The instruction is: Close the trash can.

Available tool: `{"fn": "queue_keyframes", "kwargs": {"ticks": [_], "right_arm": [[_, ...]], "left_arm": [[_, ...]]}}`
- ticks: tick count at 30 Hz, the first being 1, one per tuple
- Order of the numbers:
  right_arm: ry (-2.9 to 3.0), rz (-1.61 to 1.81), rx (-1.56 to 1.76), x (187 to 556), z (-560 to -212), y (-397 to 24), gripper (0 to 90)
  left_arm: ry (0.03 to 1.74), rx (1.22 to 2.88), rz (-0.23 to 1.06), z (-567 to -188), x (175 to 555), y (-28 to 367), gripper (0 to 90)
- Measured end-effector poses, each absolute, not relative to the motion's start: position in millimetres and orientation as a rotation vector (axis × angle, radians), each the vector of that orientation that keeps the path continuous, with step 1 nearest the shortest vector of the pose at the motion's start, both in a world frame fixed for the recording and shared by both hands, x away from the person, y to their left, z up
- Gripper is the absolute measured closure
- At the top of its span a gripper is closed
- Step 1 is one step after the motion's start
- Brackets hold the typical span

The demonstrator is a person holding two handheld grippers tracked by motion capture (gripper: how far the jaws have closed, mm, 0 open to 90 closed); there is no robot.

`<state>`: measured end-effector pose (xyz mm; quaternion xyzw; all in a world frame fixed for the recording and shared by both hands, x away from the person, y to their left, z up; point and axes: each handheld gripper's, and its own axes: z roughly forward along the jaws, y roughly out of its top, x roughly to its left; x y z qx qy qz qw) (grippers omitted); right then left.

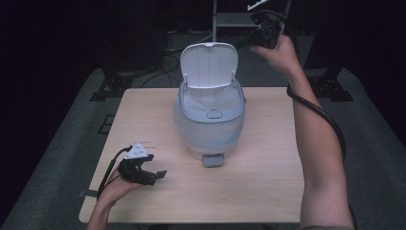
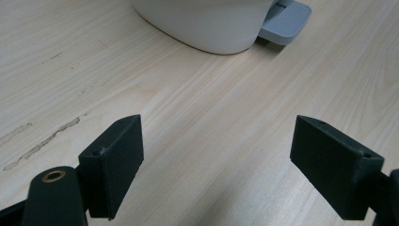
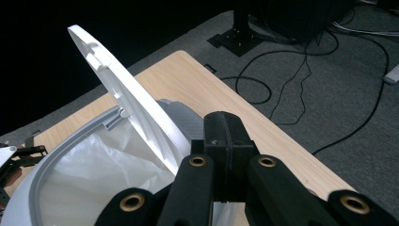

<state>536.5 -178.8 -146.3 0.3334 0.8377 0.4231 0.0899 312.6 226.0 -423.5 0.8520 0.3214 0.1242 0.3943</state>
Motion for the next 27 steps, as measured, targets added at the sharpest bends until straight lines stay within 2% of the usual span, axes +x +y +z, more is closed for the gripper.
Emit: {"fn": "queue_keyframes", "kwargs": {"ticks": [8,27], "right_arm": [[2.522,1.295,0.952,531.2,-147.2,-178.1,89.6],[2.635,1.322,0.824,493.3,-166.4,-174.0,89.5]], "left_arm": [[0.816,2.166,0.318,-423.1,312.4,225.4,16.9],[0.801,2.189,0.317,-424.1,309.9,217.9,16.9]]}}
